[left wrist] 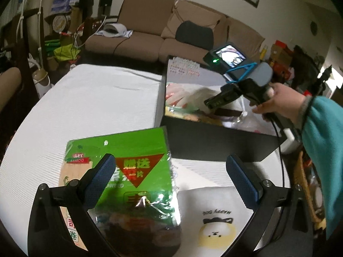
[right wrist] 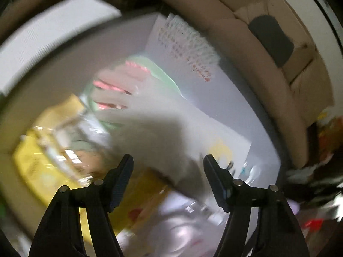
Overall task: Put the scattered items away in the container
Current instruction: 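Reach into the box and grasp the white plastic glove with the right tool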
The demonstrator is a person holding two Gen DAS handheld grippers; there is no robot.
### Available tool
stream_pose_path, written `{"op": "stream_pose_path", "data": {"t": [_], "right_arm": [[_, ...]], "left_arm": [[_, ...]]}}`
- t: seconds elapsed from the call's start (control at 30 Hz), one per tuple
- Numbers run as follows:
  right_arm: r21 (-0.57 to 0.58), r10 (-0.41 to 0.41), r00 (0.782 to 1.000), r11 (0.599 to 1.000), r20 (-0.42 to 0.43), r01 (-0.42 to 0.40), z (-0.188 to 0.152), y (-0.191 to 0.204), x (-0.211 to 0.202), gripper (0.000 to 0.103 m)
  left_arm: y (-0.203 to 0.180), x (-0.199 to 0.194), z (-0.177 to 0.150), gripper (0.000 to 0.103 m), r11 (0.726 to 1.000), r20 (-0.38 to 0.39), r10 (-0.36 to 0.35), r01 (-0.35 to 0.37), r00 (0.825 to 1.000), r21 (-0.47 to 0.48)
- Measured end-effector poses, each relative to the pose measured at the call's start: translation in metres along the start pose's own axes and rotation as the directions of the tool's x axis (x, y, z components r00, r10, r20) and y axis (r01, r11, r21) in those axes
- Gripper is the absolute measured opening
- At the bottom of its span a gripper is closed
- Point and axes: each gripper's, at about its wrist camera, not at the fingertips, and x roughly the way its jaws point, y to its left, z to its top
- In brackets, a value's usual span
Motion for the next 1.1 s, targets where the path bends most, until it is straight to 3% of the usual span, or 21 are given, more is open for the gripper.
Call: {"op": "stream_pose_path", "data": {"t": [0.07, 0.13, 0.2, 0.33, 0.43, 0.53, 0.6, 0.67, 0.77, 0.8, 0.87, 0.9, 0.93, 1.0, 1.1], "right_arm": [[-0.002, 0.010, 1.000, 1.000, -0.009, -0.011, 0.003, -0.001, 0.012, 0.065], [0.003, 0.029, 1.000, 1.000, 0.003, -0.029, 0.004, -0.001, 0.016, 0.040], [0.029, 0.022, 1.000, 0.999, 0.011, -0.022, 0.005, -0.004, 0.015, 0.024], [0.172, 0.043, 0.990, 0.983, 0.135, -0.066, -0.002, -0.031, -0.013, 0.007], [0.290, 0.048, 0.970, 0.950, 0.237, -0.118, -0.016, -0.064, -0.043, 0.006], [0.336, 0.032, 0.948, 0.931, 0.318, -0.144, -0.027, -0.087, -0.076, 0.006], [0.348, 0.061, 0.948, 0.921, 0.312, -0.173, -0.027, -0.097, -0.086, 0.005], [0.344, 0.018, 0.944, 0.929, 0.329, -0.138, -0.026, -0.101, -0.099, 0.005], [0.338, 0.076, 0.945, 0.922, 0.319, -0.188, -0.023, -0.097, -0.108, 0.006], [0.319, 0.085, 0.950, 0.930, 0.301, -0.185, -0.019, -0.091, -0.106, 0.007], [0.265, 0.097, 0.952, 0.948, 0.289, -0.177, -0.010, -0.076, -0.103, 0.035], [0.236, 0.099, 0.957, 0.958, 0.272, -0.166, -0.006, -0.067, -0.096, 0.078], [0.216, 0.087, 0.964, 0.966, 0.253, -0.144, -0.003, -0.061, -0.088, 0.097], [0.137, 0.032, 0.983, 0.989, 0.179, -0.057, 0.005, -0.039, -0.060, 0.096], [0.056, -0.005, 0.997, 0.998, 0.081, 0.001, 0.006, -0.020, -0.019, 0.096]], "left_arm": [[0.001, 0.004, -0.002, 0.103, 1.000, -0.008, 0.005, -0.005, 1.000, -0.001], [0.002, 0.006, -0.003, 0.103, 1.000, -0.016, 0.007, -0.007, 1.000, -0.007], [0.002, 0.005, -0.003, 0.103, 1.000, -0.014, 0.013, -0.013, 1.000, -0.004], [0.001, 0.000, -0.002, 0.103, 1.000, 0.002, 0.013, -0.012, 1.000, -0.009], [0.000, -0.002, -0.002, 0.103, 1.000, 0.005, 0.010, -0.010, 1.000, -0.009], [-0.001, -0.005, 0.000, 0.103, 1.000, 0.009, 0.007, -0.007, 1.000, -0.009], [-0.002, -0.007, 0.000, 0.103, 1.000, 0.014, -0.002, 0.002, 1.000, -0.015], [-0.003, -0.010, 0.001, 0.103, 1.000, 0.021, -0.009, 0.009, 1.000, -0.016], [-0.003, -0.014, 0.003, 0.103, 1.000, 0.029, -0.011, 0.012, 1.000, -0.018], [-0.002, -0.015, 0.003, 0.103, 0.999, 0.032, -0.019, 0.019, 0.999, -0.026], [0.000, -0.016, 0.004, 0.103, 0.999, 0.033, -0.032, 0.033, 0.999, -0.034], [0.001, -0.016, 0.004, 0.103, 0.999, 0.033, -0.034, 0.035, 0.999, -0.034], [0.001, -0.015, 0.004, 0.103, 0.999, 0.032, -0.032, 0.033, 0.999, -0.032], [0.003, -0.014, 0.004, 0.103, 0.999, 0.027, -0.025, 0.026, 0.999, -0.031], [0.008, -0.011, 0.006, 0.103, 0.999, 0.022, -0.029, 0.030, 0.999, -0.044]]}}
